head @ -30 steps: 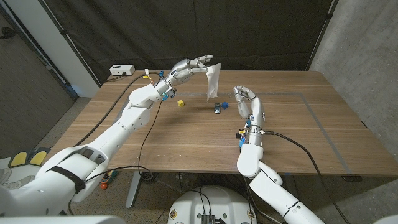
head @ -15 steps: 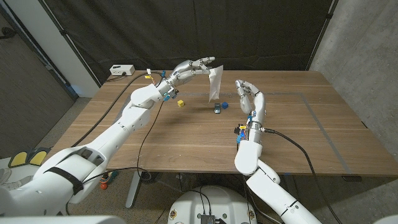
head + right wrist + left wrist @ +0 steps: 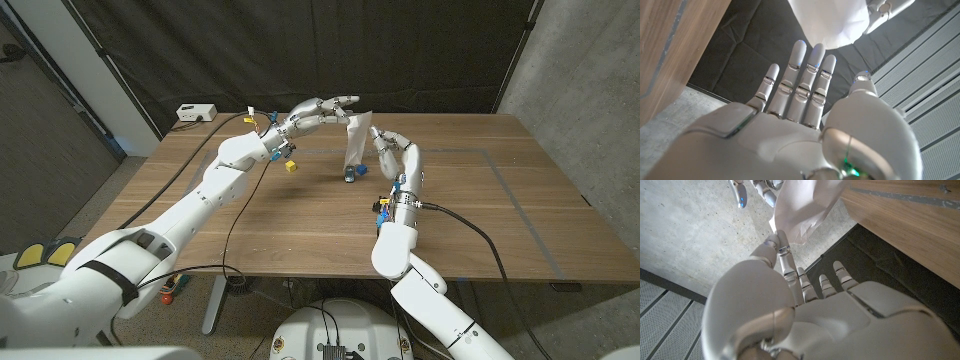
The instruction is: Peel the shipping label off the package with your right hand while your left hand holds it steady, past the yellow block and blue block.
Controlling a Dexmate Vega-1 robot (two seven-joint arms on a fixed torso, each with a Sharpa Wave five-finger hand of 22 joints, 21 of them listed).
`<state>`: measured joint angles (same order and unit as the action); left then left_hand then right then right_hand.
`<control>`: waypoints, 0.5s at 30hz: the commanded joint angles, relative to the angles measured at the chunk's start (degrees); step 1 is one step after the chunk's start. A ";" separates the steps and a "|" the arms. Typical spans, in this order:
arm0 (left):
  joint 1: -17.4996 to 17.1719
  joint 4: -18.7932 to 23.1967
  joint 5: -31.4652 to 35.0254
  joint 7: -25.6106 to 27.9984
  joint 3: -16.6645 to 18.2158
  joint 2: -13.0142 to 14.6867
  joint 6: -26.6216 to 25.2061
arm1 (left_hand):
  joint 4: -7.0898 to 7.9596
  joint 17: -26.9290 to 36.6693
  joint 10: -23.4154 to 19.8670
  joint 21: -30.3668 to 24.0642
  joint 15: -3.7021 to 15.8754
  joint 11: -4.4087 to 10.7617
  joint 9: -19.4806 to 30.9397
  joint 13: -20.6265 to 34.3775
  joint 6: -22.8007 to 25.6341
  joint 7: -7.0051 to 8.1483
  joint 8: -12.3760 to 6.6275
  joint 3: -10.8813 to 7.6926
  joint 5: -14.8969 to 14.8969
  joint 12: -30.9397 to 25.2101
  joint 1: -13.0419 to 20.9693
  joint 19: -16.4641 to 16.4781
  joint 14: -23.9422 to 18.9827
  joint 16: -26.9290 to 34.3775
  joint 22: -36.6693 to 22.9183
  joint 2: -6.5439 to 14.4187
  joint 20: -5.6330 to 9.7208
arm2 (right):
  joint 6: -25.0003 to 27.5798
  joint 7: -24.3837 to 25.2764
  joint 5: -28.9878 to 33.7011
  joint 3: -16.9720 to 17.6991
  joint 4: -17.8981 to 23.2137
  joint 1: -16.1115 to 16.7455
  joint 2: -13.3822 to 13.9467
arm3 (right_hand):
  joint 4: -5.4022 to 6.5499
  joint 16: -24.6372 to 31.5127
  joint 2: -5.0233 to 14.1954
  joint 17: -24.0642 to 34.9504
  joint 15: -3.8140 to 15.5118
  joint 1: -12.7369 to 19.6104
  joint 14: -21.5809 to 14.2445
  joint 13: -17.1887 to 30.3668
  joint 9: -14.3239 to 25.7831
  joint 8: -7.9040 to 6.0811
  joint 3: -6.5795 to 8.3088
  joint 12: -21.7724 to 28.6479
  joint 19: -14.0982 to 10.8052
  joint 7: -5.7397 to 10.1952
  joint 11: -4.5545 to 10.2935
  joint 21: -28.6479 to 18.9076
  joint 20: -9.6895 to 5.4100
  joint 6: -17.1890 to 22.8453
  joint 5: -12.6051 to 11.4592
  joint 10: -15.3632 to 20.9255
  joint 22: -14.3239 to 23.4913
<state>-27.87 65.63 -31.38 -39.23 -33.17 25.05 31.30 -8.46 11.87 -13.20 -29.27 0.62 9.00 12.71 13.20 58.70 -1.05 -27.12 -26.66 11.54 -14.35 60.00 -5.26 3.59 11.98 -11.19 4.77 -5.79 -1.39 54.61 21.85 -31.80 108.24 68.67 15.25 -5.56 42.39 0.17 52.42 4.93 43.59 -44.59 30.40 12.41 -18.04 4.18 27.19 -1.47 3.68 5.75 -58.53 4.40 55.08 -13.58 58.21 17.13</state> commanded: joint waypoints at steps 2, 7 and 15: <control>1.33 -0.74 0.34 -2.01 -1.46 -1.13 0.09 | 0.05 0.19 0.16 0.21 -0.25 -0.34 7.18 0.12 0.58 0.22 -4.39 -0.43 0.24 0.38 1.04 -0.48 0.73 -0.15 -0.16 0.94 0.03 | 6.24 0.48 2.69 -2.01 1.63 -0.76 0.44 | -0.46 0.65 0.09 0.32 6.84 0.76 -0.36 0.54 0.28 -0.44 -0.11 0.73 0.82 -0.08 -0.02 -0.52 0.03 0.95 -0.26 0.88 0.35; 1.37 -0.47 0.69 -2.01 -1.63 -0.90 -0.10 | 0.07 0.21 0.16 0.22 -0.20 -0.33 7.50 0.16 0.77 0.09 -4.62 -0.49 0.27 0.39 1.02 -0.53 0.82 -0.11 -0.17 0.91 0.09 | 8.01 0.97 3.40 -2.65 1.95 -1.12 0.34 | -0.48 0.96 -0.06 0.13 6.52 0.64 -0.53 1.00 0.46 -0.58 -0.33 1.31 1.21 -0.15 0.06 -0.81 0.14 1.58 -0.29 1.50 0.63; 1.37 -0.50 1.86 -0.97 -1.77 -0.78 0.44 | -0.01 0.19 0.04 0.22 -0.16 -0.24 7.85 0.21 0.94 0.02 -4.86 -0.57 0.30 0.36 1.07 -0.55 0.89 -0.06 -0.17 0.77 0.16 | 11.60 0.76 4.81 -4.05 2.94 -1.70 0.45 | -0.65 1.34 -0.37 0.15 6.56 0.71 -0.24 1.70 0.73 -0.45 -0.59 1.74 2.04 -0.18 0.27 -1.12 0.31 1.53 -0.39 1.29 1.01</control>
<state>-26.73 65.14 -30.66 -40.77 -34.53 24.27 31.39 -8.47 11.86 -12.89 -29.27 0.31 8.69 13.25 13.19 58.84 -1.18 -27.12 -26.65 11.50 -13.96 60.01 -5.26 3.90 11.98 -11.19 4.76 -5.80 5.53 55.13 24.75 -34.12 110.03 67.72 15.58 -5.94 43.45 -0.06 52.42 4.93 43.82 -44.59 31.75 12.94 -18.04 3.80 28.62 -0.02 3.58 5.87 -59.41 4.62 56.22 -13.58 59.33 17.96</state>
